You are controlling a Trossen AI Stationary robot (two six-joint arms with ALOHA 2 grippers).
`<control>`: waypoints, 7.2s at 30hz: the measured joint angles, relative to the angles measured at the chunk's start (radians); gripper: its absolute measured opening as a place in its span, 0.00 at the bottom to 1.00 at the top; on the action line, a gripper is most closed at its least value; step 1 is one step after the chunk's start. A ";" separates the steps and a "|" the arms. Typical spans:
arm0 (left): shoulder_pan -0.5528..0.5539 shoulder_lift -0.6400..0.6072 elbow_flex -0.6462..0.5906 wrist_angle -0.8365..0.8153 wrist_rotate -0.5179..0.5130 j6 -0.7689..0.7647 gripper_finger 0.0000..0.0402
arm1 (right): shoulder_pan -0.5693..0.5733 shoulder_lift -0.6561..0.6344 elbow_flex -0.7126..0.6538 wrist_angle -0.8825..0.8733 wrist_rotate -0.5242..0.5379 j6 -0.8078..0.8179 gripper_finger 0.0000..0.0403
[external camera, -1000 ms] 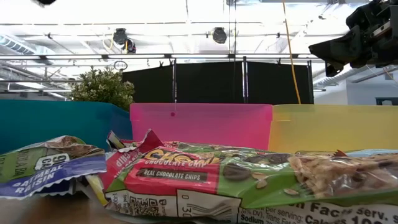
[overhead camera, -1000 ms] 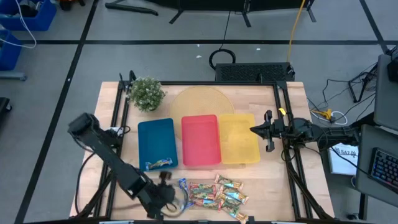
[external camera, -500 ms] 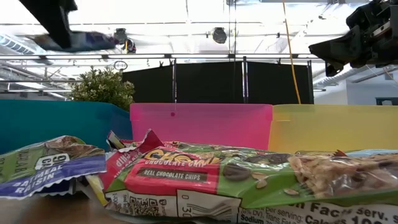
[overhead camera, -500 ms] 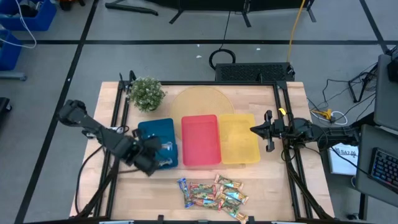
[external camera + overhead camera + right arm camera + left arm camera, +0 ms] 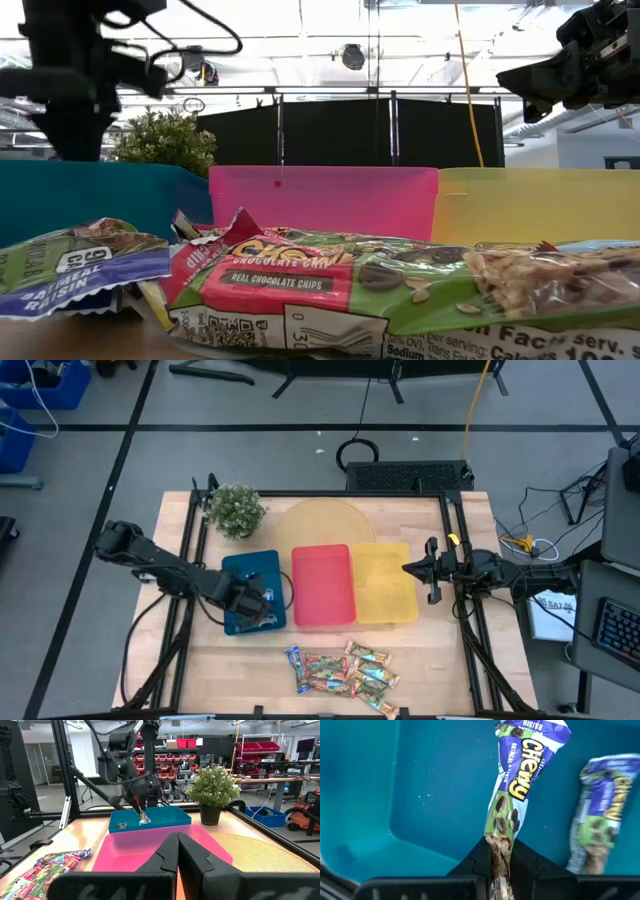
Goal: Pick and place Granola Bars by type
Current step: Put the blue granola bar into the blue bin
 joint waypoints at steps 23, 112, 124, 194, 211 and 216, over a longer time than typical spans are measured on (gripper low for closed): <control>0.030 -0.006 -0.173 0.230 0.076 -0.061 0.33 | 0.000 0.000 0.000 0.000 0.000 0.000 0.00; -0.311 -0.524 -0.589 1.573 -0.309 0.901 0.00 | 0.000 0.047 0.000 -0.020 -0.001 0.223 0.00; -0.324 -0.341 -0.499 1.595 -0.354 0.830 0.00 | 0.000 0.108 0.000 -0.014 0.003 0.239 0.00; -0.263 0.629 0.522 0.480 0.201 1.041 0.60 | 0.000 0.118 0.000 0.082 0.003 0.134 0.00; -0.262 0.626 0.469 0.573 0.251 0.752 0.21 | 0.000 0.118 0.000 0.082 0.004 0.134 0.00; -0.262 0.629 0.467 0.629 0.268 0.661 0.18 | 0.000 0.118 0.000 0.082 0.004 0.134 0.00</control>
